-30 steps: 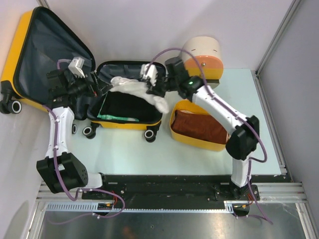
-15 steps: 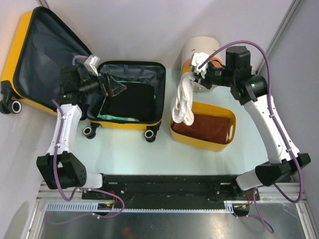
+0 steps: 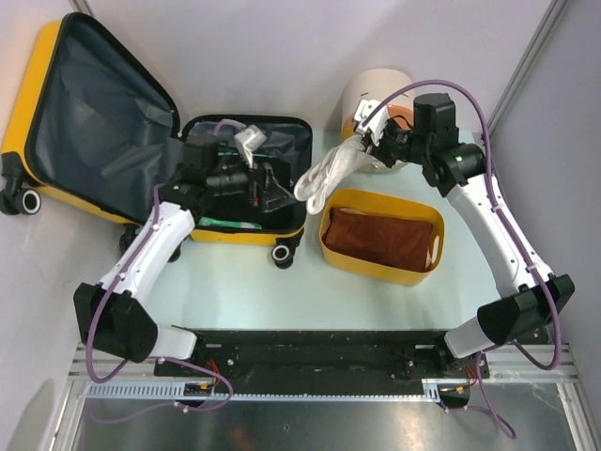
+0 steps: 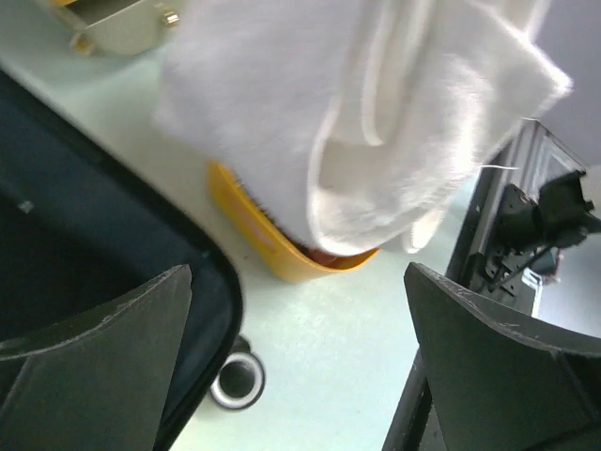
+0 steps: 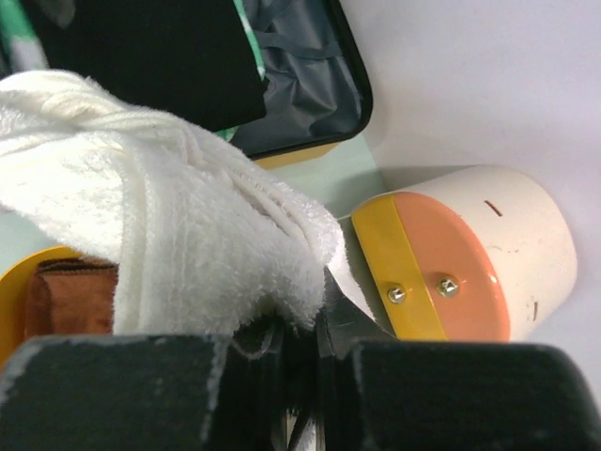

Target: Open, take out, and arrange the luggage

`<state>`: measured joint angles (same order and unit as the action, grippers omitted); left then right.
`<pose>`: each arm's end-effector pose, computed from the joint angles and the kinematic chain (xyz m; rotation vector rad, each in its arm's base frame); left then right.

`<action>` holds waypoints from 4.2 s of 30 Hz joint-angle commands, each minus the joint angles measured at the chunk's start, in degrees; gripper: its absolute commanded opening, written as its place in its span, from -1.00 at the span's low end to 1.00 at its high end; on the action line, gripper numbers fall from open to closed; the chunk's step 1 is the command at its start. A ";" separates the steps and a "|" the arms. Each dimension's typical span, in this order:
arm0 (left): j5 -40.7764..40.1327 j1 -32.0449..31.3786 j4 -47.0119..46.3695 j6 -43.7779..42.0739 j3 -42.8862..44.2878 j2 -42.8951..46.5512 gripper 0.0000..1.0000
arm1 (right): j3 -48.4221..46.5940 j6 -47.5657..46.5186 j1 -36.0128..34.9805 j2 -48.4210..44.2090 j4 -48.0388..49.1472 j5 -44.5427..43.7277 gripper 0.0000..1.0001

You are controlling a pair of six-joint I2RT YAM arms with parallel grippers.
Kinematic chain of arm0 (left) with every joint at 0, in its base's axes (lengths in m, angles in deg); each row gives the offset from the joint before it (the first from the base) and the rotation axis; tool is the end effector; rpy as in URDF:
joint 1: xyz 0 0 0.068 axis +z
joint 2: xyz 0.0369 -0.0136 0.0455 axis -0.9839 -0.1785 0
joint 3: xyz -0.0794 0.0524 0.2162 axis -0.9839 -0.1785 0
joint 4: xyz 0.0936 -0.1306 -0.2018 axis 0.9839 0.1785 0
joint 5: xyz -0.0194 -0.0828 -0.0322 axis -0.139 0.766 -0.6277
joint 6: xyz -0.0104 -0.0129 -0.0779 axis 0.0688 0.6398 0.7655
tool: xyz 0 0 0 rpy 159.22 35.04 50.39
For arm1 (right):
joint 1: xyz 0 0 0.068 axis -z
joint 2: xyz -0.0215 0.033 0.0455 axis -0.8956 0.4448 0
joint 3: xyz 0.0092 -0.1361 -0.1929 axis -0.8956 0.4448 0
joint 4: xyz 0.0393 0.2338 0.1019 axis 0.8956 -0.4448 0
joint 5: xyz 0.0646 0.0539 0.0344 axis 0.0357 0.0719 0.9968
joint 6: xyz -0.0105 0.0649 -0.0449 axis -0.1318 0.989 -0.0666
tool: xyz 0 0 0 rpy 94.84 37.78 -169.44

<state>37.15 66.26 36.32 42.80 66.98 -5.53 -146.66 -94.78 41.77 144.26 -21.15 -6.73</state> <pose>0.3093 -0.1261 0.3135 0.7042 1.8803 -1.0211 0.3126 0.1590 0.3967 -1.3095 1.4262 0.1976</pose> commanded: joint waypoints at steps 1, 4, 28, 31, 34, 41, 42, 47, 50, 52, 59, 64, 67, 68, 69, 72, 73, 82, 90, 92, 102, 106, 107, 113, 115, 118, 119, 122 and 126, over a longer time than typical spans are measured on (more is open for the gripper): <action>-0.71 -7.09 -3.31 -7.99 0.48 2.44 1.00 | -0.93 2.08 0.20 -0.94 7.07 -0.46 -1.00; 2.18 -10.00 -4.72 -9.31 1.18 1.47 1.00 | -1.01 2.69 0.12 -0.77 7.60 -0.46 -1.00; -33.92 -24.69 -17.73 0.36 -1.28 -0.91 0.99 | 1.18 6.03 -1.20 -2.17 9.27 -2.66 -1.00; -35.77 -24.60 -17.73 -1.83 -1.10 -2.31 0.76 | 1.36 5.42 -0.50 -2.87 9.01 -2.40 -1.00; -34.29 -23.82 -17.73 -5.43 -0.14 -2.84 0.02 | 2.41 4.02 1.25 -3.84 8.04 -1.43 -1.00; -26.99 -23.37 -17.73 -16.94 7.50 -7.23 -0.99 | 8.20 -2.83 9.77 -6.56 6.63 8.48 -1.00; -27.07 -23.46 -17.64 -17.74 8.73 -9.50 -1.00 | 10.39 -5.11 10.74 -6.65 7.24 9.46 -1.00; -26.55 -23.90 -16.06 -23.09 16.73 -14.70 -1.00 | 10.76 -9.60 17.15 -4.99 10.42 15.18 -1.00; -25.14 -25.57 -14.57 -28.97 15.60 -14.97 -1.00 | 11.90 -15.48 19.79 -5.42 4.19 18.87 -1.00; -24.35 -27.58 -14.04 -33.45 11.50 -14.71 -0.99 | 15.66 -19.43 20.24 -6.73 -2.31 20.19 -1.00; -26.36 -32.60 -12.54 -41.46 1.28 -16.63 -1.00 | 31.56 -30.69 19.01 -10.34 -9.27 18.97 -1.00; -27.95 -33.13 -11.67 -42.62 -0.14 -20.07 -0.99 | 37.57 -33.86 18.13 -9.56 -8.13 16.24 -1.00; -26.38 -33.13 -9.82 -43.32 0.74 -20.42 -0.78 | 38.18 -37.38 18.04 -8.59 -11.29 15.36 -1.00; -24.89 -33.13 -9.30 -43.32 0.92 -20.16 -0.72 | 38.18 -38.69 18.04 -8.59 -12.17 15.27 -1.00; -24.00 -33.13 -8.16 -43.41 1.09 -19.98 -0.65 | 38.18 -39.83 18.13 -8.76 -14.44 15.10 -1.00; -20.93 -33.13 -6.49 -43.15 1.36 -18.49 -0.45 | 38.18 -43.53 17.87 -9.46 -18.13 13.61 -0.95; -20.22 -33.22 -5.96 -42.89 1.62 -17.44 -0.37 | 38.18 -45.36 17.87 -9.73 -19.02 13.25 -0.90; -17.85 -32.69 0.90 -37.36 4.17 -8.66 0.65 | 37.05 -40.03 17.87 -16.31 -19.73 8.77 0.67; -12.39 -24.35 2.40 -23.93 4.43 -3.46 0.68 | 26.78 -19.62 18.22 -16.94 -25.29 14.46 0.77; -11.52 -20.59 2.40 -20.32 5.92 -4.42 0.66 | 26.06 -8.52 16.21 -13.62 -17.51 15.09 0.77; -19.41 1.04 2.49 -3.60 9.36 -7.33 0.81 | 29.04 8.06 3.19 6.50 -4.71 -2.73 0.72; -20.48 10.18 4.06 -2.89 8.22 -7.68 0.83 | 29.92 4.72 3.19 12.24 -2.34 -8.80 0.71; -20.74 11.24 4.50 -3.07 7.95 -7.77 0.83 | 29.75 3.85 3.37 12.24 -2.25 -9.24 0.71; -22.32 18.72 6.26 -1.86 3.47 -5.66 0.80 | 25.27 6.37 3.81 3.11 -5.85 -3.03 0.74; -24.68 19.60 6.70 -0.96 1.28 -4.87 0.79 | 23.07 10.94 3.89 -0.57 -4.63 -1.26 0.76; -27.94 19.69 6.70 0.27 -0.84 -5.92 0.79 | 22.28 18.06 2.94 -3.48 1.50 1.21 0.80; -29.78 19.95 6.79 1.14 -0.93 -6.70 0.81 | 22.10 20.16 2.32 -4.36 3.45 1.30 0.81; -30.23 20.83 6.88 1.33 -0.23 -10.22 0.82 | 21.40 26.50 -0.76 -3.67 11.53 0.95 0.83; -29.28 20.92 7.23 0.88 2.05 -14.18 0.84 | 19.38 33.97 -4.97 2.02 20.94 -0.90 0.85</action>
<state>8.59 86.61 43.41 41.60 66.26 -16.61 -124.74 -71.22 40.17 140.85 -11.99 -7.15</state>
